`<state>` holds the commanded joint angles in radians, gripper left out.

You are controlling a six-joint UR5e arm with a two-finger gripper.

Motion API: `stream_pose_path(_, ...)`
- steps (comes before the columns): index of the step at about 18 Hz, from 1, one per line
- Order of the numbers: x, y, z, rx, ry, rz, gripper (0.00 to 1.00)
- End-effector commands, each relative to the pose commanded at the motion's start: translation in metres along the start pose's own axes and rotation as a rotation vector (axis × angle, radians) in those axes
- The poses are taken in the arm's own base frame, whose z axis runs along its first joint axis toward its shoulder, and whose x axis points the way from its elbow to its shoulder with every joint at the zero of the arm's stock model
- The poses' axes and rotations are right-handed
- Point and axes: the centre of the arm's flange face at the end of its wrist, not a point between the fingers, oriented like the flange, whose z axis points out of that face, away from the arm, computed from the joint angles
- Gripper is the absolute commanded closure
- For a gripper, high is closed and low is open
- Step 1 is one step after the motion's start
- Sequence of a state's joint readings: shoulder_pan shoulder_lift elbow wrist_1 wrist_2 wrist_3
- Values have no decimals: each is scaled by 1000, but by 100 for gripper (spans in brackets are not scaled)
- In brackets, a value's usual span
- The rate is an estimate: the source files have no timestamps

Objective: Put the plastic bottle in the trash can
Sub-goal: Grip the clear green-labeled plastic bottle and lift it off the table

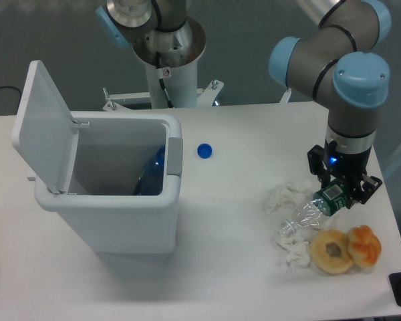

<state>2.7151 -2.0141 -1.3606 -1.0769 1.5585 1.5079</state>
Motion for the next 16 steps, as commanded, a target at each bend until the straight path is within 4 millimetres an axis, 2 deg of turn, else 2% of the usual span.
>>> stream_pose_path(4,3,-1,-15,3,-12,-4,37)
stream_pose_path(7,10,-5,-43,14,-20,-44,36)
stream_pose_path(12,27,-26,-81,112,-40,-125,35)
stream_pose_path(14,41,-38,-103,142,-55,-148,35)
stream_pose_path(16,59,-58,-114,206,-43,-169,35)
